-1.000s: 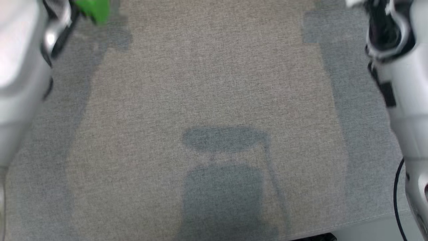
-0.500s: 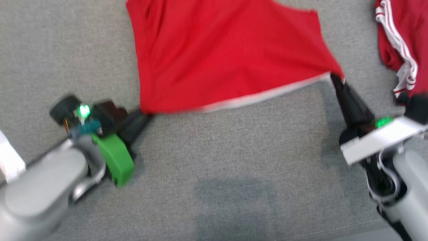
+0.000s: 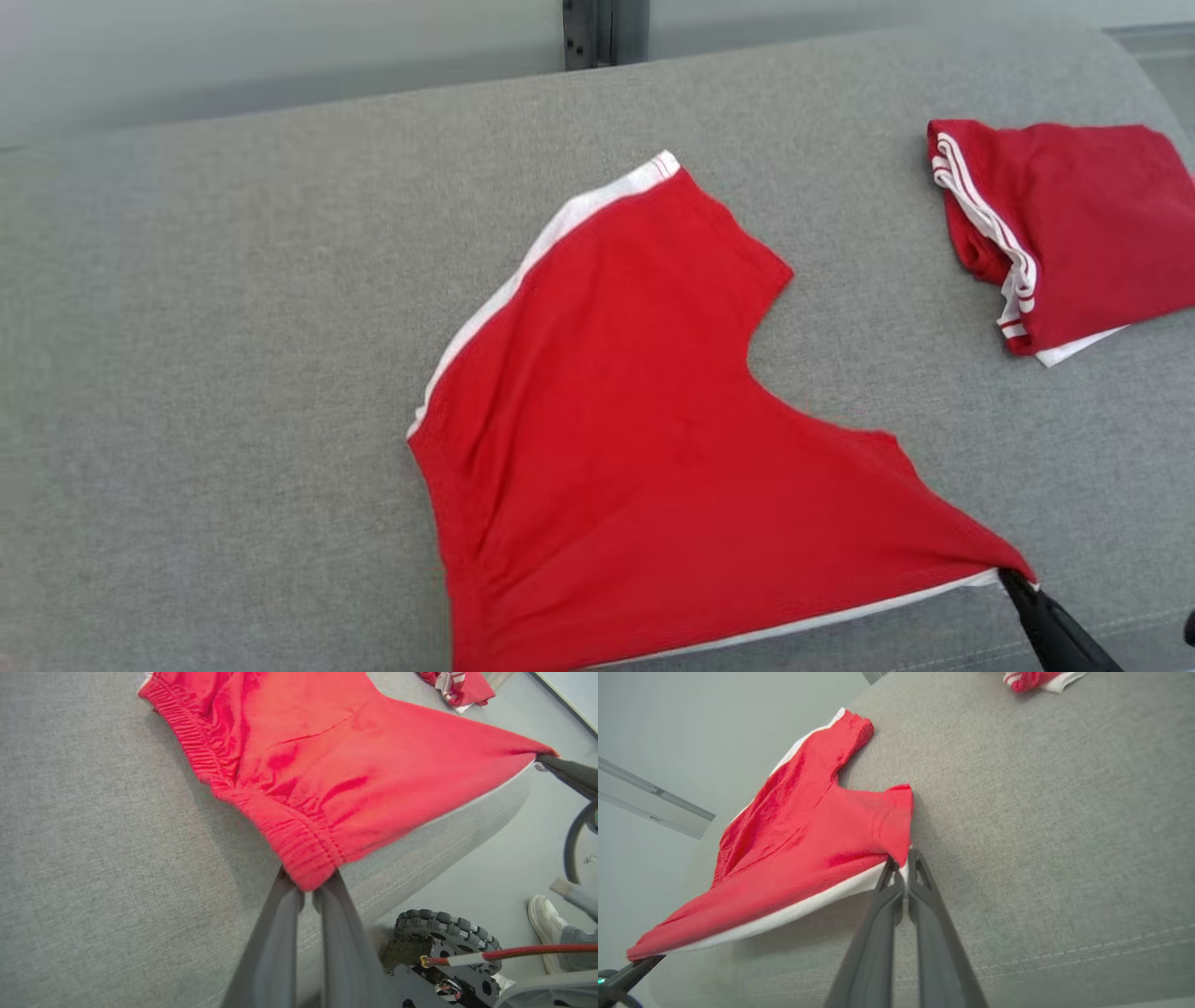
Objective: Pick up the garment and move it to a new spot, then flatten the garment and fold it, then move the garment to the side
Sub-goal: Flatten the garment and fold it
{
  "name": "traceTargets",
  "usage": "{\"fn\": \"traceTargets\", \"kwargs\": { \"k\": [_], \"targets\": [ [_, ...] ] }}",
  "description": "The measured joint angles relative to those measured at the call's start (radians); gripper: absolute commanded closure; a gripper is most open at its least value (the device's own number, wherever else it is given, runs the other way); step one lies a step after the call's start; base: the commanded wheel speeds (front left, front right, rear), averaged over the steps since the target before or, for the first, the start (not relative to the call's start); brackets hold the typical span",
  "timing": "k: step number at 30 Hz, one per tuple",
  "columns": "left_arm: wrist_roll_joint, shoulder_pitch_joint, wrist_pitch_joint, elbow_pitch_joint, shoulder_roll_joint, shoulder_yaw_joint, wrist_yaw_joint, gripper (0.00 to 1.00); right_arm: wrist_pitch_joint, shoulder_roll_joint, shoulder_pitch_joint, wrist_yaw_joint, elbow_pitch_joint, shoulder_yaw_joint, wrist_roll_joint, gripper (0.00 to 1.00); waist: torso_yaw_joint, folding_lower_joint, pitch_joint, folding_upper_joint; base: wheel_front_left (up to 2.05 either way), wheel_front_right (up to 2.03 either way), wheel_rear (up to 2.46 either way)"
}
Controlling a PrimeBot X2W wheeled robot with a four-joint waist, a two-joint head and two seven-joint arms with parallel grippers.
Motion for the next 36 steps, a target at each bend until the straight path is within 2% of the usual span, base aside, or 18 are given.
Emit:
{"fn": "traceTargets", "kwargs": {
  "k": [3, 5, 6, 7, 10, 13, 16, 20, 25, 28, 36],
  "targets": [
    [0.025, 0.05, -0.002, -0.047, -0.045, 0.056, 0.004, 1.0, 0.027, 0.005, 0.032, 0.0, -0.08, -0.067, -0.002, 1.0, 0.012, 0.0, -0.027, 0.0, 0.0, 0.0, 0.0],
    [0.031, 0.053, -0.002, -0.046, -0.06, 0.084, -0.021, 1.0, 0.064, 0.008, 0.005, 0.0, -0.106, -0.091, -0.022, 1.0, 0.025, 0.0, -0.033, 0.0, 0.0, 0.0, 0.0],
    [0.017, 0.055, -0.002, -0.053, -0.088, 0.127, -0.04, 1.0, 0.085, 0.006, -0.022, 0.0, -0.111, -0.099, -0.033, 1.0, 0.031, 0.0, -0.034, 0.0, 0.0, 0.0, 0.0],
    [-0.007, 0.059, -0.003, -0.057, -0.119, 0.177, -0.062, 1.0, 0.103, 0.01, -0.061, -0.001, -0.115, -0.103, -0.034, 1.0, 0.037, 0.0, -0.033, 0.0, 0.0, 0.0, 0.0],
    [-0.043, 0.052, -0.002, -0.024, -0.151, 0.264, -0.12, 1.0, 0.181, 0.01, -0.225, -0.001, -0.105, -0.082, -0.076, 1.0, 0.049, 0.0, -0.013, 0.0, 0.0, 0.0, 0.0],
    [-0.057, -0.018, -0.001, 0.009, -0.175, 0.305, -0.164, 1.0, 0.245, 0.003, -0.422, -0.001, -0.061, -0.044, -0.11, 1.0, 0.061, 0.0, 0.024, 0.0, 0.0, 0.0, 0.0],
    [-0.06, -0.123, 0.048, 0.031, -0.202, 0.32, -0.184, 1.0, 0.295, 0.001, -0.612, -0.001, 0.01, -0.013, -0.114, 1.0, 0.072, 0.0001, 0.074, 0.0, 0.0, 0.0, 0.0],
    [-0.092, -0.261, 0.121, 0.097, -0.262, 0.345, -0.195, 1.0, 0.351, -0.018, -0.846, -0.001, 0.143, 0.012, -0.125, 1.0, 0.094, 0.0001, 0.161, 0.0, 0.0, 0.0, 0.0],
    [-0.099, -0.379, 0.192, 0.231, -0.315, 0.34, -0.193, 1.0, 0.386, -0.013, -1.047, -0.001, 0.314, 0.088, -0.14, 1.0, 0.136, 0.0002, 0.25, 0.0, 0.0, 0.0, 0.0],
    [-0.101, -0.403, 0.212, 0.269, -0.34, 0.334, -0.188, 1.0, 0.381, -0.003, -1.115, -0.001, 0.398, 0.142, -0.148, 1.0, 0.17, 0.0002, 0.282, 0.0, 0.0, 0.0, 0.0],
    [-0.103, -0.409, 0.231, 0.285, -0.35, 0.32, -0.183, 1.0, 0.346, -0.001, -1.229, -0.001, 0.546, 0.236, -0.143, 1.0, 0.254, 0.0002, 0.313, 0.0, 0.0, 0.0, 0.0]
  ]
}}
